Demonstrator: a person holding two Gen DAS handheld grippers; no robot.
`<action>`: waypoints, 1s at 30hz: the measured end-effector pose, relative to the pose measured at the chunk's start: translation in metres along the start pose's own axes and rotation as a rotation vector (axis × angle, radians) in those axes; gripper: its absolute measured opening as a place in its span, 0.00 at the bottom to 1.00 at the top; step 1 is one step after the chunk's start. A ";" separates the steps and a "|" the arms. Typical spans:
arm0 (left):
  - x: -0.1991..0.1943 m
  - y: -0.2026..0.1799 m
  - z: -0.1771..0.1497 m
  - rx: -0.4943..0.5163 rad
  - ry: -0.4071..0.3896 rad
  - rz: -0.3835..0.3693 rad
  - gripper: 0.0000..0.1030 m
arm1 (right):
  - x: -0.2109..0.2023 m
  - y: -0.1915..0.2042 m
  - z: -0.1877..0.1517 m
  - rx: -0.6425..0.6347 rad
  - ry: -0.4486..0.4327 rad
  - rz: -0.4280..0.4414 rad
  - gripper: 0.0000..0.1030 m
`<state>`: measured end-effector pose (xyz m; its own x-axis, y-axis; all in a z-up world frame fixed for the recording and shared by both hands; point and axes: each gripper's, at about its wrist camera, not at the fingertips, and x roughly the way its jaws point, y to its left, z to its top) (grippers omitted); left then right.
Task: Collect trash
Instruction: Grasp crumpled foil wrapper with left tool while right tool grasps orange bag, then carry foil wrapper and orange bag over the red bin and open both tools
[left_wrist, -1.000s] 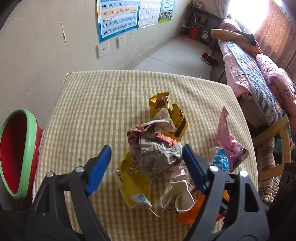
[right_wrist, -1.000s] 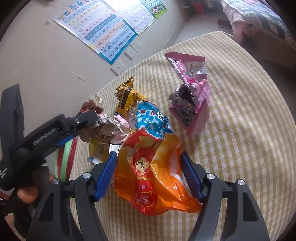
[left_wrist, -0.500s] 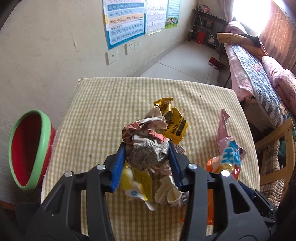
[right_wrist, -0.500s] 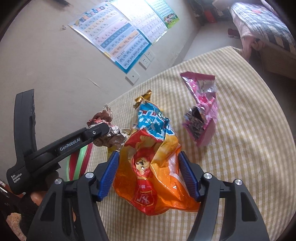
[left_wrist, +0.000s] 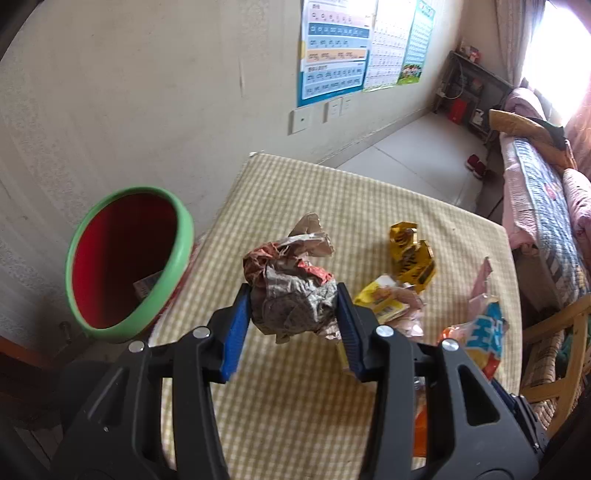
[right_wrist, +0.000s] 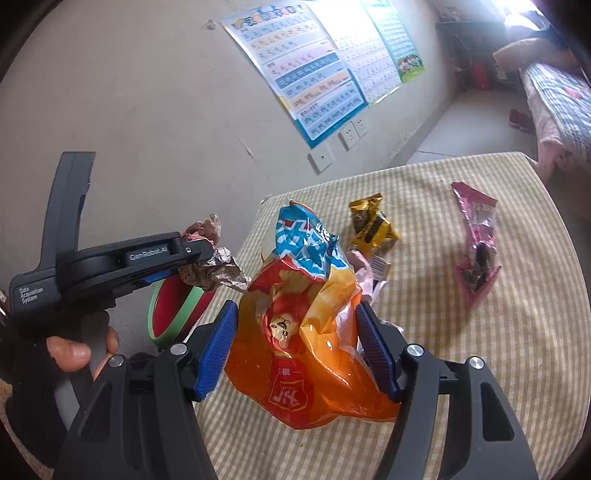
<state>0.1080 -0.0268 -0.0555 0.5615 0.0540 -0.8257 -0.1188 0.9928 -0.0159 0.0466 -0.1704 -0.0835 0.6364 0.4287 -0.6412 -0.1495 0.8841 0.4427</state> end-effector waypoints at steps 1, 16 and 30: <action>0.000 0.003 -0.001 -0.006 0.005 0.012 0.42 | 0.002 0.002 0.000 -0.008 0.003 0.004 0.62; -0.004 0.052 -0.013 -0.096 -0.001 0.083 0.42 | 0.010 0.011 -0.004 -0.030 0.008 0.019 0.62; -0.025 0.075 -0.037 0.052 -0.129 0.075 0.42 | 0.032 0.045 -0.020 -0.182 0.052 -0.119 0.62</action>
<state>0.0544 0.0420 -0.0569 0.6532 0.1386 -0.7444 -0.1240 0.9894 0.0754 0.0453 -0.1135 -0.0968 0.6187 0.3240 -0.7157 -0.2128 0.9461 0.2443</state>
